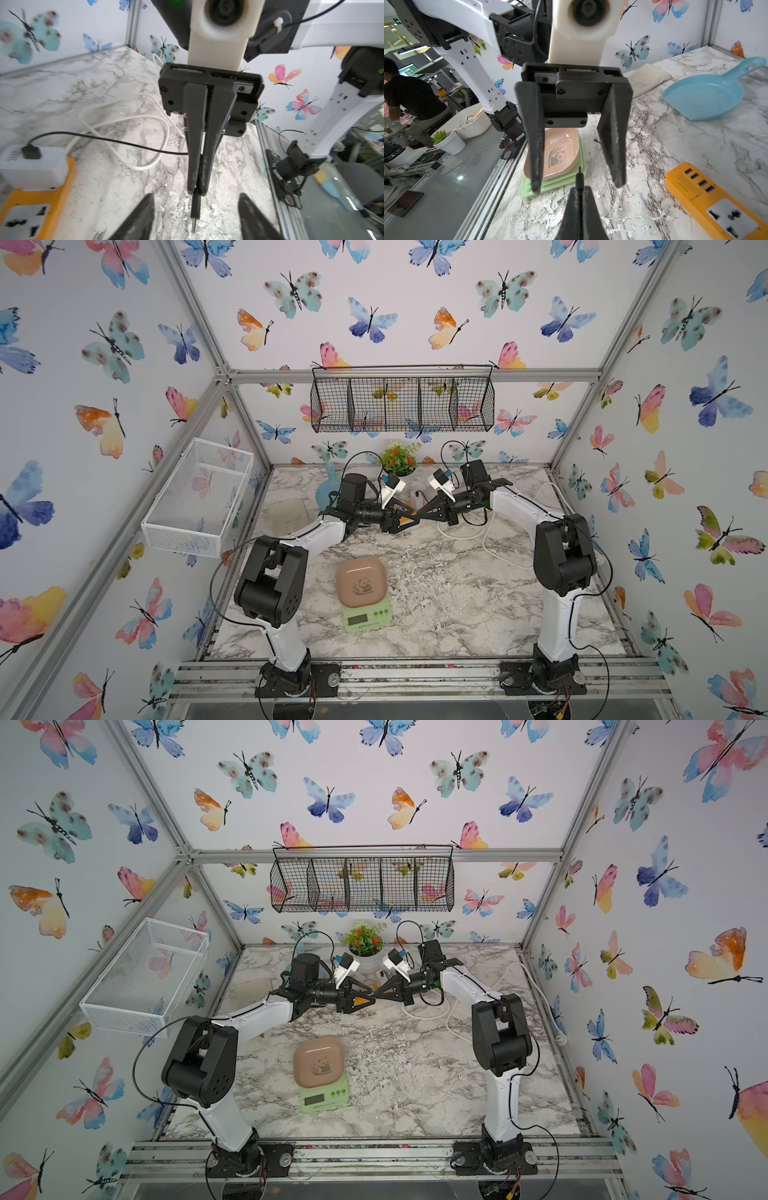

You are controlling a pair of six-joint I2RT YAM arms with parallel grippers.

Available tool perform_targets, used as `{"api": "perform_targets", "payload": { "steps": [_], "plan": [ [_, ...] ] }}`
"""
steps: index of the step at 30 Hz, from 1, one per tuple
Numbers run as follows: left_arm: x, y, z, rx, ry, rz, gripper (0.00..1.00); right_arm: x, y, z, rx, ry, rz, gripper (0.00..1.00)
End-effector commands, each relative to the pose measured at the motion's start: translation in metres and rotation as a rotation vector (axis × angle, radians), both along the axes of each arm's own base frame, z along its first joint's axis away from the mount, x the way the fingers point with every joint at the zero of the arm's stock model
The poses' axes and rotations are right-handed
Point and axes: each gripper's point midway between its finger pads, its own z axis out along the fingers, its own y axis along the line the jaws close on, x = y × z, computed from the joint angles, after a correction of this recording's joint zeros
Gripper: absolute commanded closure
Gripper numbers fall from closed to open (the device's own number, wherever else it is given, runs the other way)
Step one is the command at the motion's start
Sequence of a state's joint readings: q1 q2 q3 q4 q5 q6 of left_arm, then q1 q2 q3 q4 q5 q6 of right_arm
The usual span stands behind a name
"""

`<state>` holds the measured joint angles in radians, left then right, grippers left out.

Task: Charge the electronic scale
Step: Pick up the charging cable from the center of the board, then pick up the electronic scale at the center of the board.

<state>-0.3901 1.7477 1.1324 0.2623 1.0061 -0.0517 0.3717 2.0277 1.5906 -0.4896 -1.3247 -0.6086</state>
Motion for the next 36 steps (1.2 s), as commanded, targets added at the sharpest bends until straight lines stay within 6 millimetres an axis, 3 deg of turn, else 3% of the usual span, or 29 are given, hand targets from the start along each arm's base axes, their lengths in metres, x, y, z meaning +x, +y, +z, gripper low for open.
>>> {"api": "perform_targets", "payload": {
  "steps": [1, 5, 9, 13, 17, 22, 30, 36],
  "plan": [
    [0.021, 0.018, 0.036, -0.041, -0.049, 0.246, 0.27, 0.009, -0.003, 0.019, 0.024, -0.023, -0.041, 0.98],
    [0.027, 0.054, 0.030, -0.033, 0.047, 0.525, 0.24, 0.016, -0.008, 0.015, 0.018, 0.003, -0.069, 0.98],
    [0.032, 0.108, -0.006, 0.121, 0.188, 0.856, 0.26, 0.022, -0.008, 0.007, -0.012, 0.032, -0.103, 0.98],
    [0.018, 0.148, -0.041, 0.302, 0.335, 1.052, 0.27, 0.024, -0.008, 0.003, -0.031, 0.056, -0.126, 0.98],
    [-0.006, 0.173, -0.072, 0.461, 0.474, 1.146, 0.24, 0.028, -0.007, 0.002, -0.028, 0.095, -0.158, 0.98],
    [-0.039, 0.194, -0.096, 0.560, 0.561, 1.196, 0.18, 0.034, -0.007, -0.002, -0.050, 0.148, -0.201, 0.98],
    [-0.082, 0.213, -0.112, 0.621, 0.643, 1.233, 0.13, 0.038, -0.006, -0.002, -0.047, 0.209, -0.232, 0.98],
    [-0.115, 0.206, -0.135, 0.628, 0.740, 1.162, 0.31, 0.037, -0.006, 0.001, -0.039, 0.224, -0.242, 0.98]
  ]
}}
